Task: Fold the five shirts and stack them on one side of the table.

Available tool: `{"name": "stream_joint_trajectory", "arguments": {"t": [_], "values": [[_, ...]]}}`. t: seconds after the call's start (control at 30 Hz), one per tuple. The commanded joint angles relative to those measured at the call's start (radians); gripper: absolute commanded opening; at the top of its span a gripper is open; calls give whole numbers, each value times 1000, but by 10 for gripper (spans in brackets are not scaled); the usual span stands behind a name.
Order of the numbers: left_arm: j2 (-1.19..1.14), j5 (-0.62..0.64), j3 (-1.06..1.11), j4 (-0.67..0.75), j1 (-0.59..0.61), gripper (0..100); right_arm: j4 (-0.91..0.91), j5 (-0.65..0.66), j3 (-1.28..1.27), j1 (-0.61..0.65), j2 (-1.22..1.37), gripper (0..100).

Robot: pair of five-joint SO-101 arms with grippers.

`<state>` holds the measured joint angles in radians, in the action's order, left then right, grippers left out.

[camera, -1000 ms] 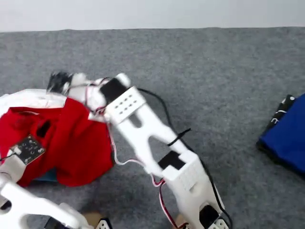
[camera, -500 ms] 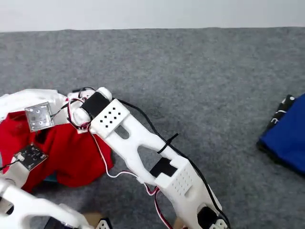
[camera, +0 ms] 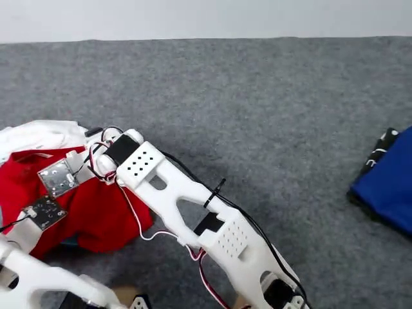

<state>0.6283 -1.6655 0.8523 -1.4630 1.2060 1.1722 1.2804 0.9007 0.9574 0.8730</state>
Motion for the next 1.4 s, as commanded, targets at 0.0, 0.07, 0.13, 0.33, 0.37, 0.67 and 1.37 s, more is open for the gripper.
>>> {"name": "stream_joint_trajectory", "arguments": {"t": [0.0,0.07,0.13,0.33,0.37,0.67,1.37], "values": [[9,0,-7,31,-2,3,-7,81,-2,28,24,298],[9,0,-7,32,-8,3,-1,98,-2,28,39,296],[9,0,-5,32,-20,3,2,101,-2,28,51,295],[9,5,-5,31,-52,3,4,103,-3,25,61,182],[9,5,-5,31,-57,3,4,103,-5,25,62,157],[9,6,-4,31,-77,3,87,104,-6,24,64,58],[9,548,-447,-48,-307,3,590,-245,531,-160,-99,10]]}}
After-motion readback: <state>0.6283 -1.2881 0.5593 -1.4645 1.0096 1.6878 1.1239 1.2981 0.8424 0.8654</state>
